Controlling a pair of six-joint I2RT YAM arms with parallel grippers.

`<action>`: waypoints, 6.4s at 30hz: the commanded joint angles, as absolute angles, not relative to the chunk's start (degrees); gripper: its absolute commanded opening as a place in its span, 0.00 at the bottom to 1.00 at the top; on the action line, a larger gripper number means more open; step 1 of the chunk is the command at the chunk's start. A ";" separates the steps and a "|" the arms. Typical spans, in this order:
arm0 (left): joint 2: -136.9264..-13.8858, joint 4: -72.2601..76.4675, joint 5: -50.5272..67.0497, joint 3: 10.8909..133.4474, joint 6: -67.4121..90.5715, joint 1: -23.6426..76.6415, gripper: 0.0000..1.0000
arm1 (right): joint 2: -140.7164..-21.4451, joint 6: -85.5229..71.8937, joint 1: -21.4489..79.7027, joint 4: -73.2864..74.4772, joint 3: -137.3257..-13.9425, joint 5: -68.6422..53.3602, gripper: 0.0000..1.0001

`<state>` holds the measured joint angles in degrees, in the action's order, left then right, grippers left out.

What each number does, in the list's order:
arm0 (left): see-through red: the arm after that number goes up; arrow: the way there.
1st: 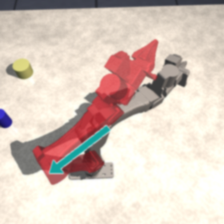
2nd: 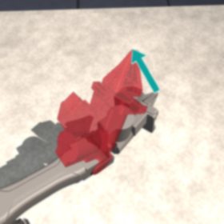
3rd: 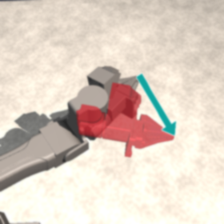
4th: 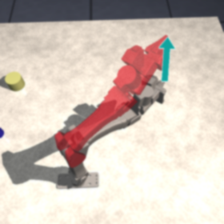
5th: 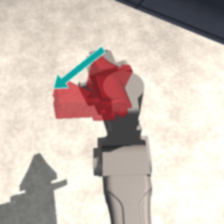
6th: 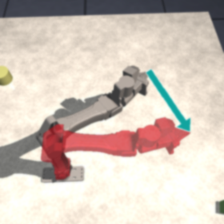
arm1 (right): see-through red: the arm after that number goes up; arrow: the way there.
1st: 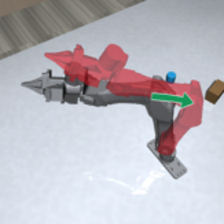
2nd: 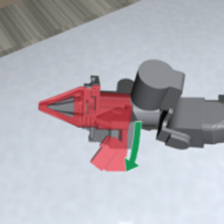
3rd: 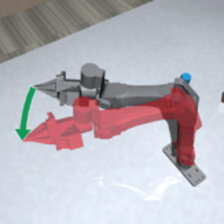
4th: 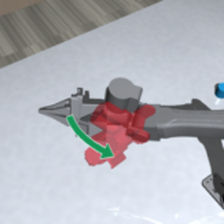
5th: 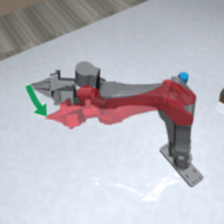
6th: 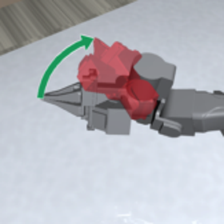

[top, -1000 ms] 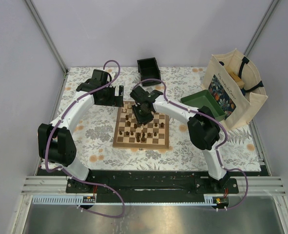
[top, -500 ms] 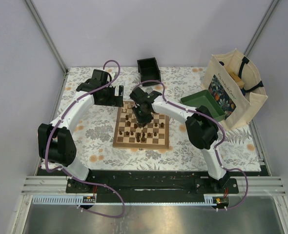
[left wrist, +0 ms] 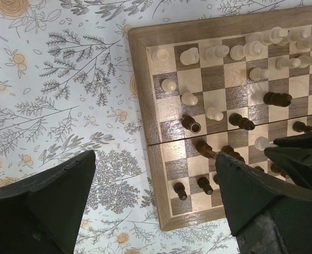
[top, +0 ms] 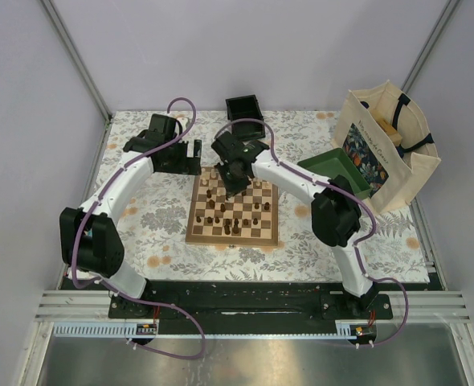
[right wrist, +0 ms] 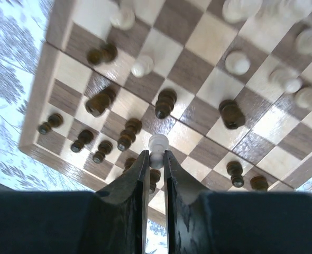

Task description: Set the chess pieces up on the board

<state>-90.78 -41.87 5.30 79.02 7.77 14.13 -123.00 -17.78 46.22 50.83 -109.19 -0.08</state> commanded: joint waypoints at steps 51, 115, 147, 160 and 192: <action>-89.03 -40.25 3.08 78.84 7.65 13.89 0.99 | -142.91 -18.90 40.87 57.04 -137.90 3.61 0.19; -86.75 -39.64 0.62 77.96 8.70 13.80 0.99 | -142.73 -16.88 45.00 57.39 -138.69 -4.66 0.38; -87.10 -39.64 1.32 78.05 8.61 13.89 0.99 | -143.61 -16.70 45.09 58.36 -138.52 -4.92 0.34; -87.10 -39.64 1.32 78.14 8.61 13.80 0.99 | -143.70 -16.52 45.17 58.27 -138.69 -4.57 0.27; -86.66 -39.64 0.79 77.87 8.35 13.80 0.99 | -146.16 -17.75 42.98 55.64 -143.53 2.64 0.22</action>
<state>-88.97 -41.82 1.65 78.15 8.23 14.13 -145.86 -17.37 43.53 56.97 -140.55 1.74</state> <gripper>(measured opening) 0.988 0.232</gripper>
